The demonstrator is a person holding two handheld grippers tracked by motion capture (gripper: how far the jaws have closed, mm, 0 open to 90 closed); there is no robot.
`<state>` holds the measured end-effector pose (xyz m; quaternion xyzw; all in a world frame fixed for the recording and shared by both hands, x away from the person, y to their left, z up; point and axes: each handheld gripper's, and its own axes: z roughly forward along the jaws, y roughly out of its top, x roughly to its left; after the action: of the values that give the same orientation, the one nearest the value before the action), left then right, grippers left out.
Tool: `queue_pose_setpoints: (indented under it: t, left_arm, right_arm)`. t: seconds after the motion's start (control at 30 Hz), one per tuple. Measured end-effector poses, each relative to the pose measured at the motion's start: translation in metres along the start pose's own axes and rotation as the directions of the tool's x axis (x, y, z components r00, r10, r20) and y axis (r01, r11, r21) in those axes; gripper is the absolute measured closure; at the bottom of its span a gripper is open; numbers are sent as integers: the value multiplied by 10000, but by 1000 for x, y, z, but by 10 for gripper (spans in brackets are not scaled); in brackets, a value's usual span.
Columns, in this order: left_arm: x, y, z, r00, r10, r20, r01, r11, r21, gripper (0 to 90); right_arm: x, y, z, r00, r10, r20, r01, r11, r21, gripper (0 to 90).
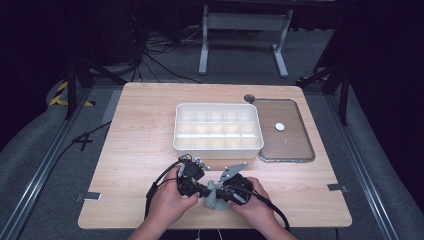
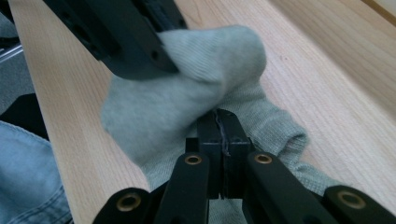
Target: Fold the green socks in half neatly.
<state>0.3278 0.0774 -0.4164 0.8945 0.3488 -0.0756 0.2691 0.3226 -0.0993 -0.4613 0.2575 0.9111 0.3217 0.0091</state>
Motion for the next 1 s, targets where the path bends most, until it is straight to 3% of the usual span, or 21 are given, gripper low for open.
queue_pose_setpoints:
  t: [0.1, 0.23, 0.43, 0.53, 0.63, 0.8, 0.93, 1.0]
  left_arm:
    - [-2, 3, 3, 9994, 340, -121, -339, 9994, 72, 823]
    - [-1, 2, 1, 10000, 39, -35, -38, 9999, 165, 825]
    - [2, 0, -6, 9993, -189, -325, 198, 9994, 276, 826]
    - [4, 1, -9, 9989, -301, -359, 311, 9991, 295, 826]
    - [4, 4, -9, 9989, -237, -410, 253, 9989, 389, 826]
    - [0, 9, -5, 9997, 18, -251, -10, 9995, 306, 824]
    - [-4, 15, 1, 9998, 147, -164, -143, 9995, 285, 824]
    - [-7, 17, 6, 9996, 213, -200, -206, 9991, 377, 824]
  right_arm:
    - [3, 0, 1, 10000, 56, 29, -55, 9999, -107, 897]
    - [0, -3, 0, 9997, 117, -194, -122, 9996, -252, 872]
    - [-7, -11, -31, 9998, 159, 148, -151, 9986, -513, 865]
    - [-13, -21, -39, 9978, 433, 496, -436, 9990, 49, 866]
    - [-19, -29, -33, 9959, 651, 625, -679, 9967, 439, 869]
    - [-19, -27, -24, 9987, 495, 146, -495, 9988, 39, 888]
    - [-14, -24, -19, 9999, 125, 86, -124, 9999, -106, 891]
    - [-15, -24, -19, 9998, 180, -2, -180, 9998, -123, 892]
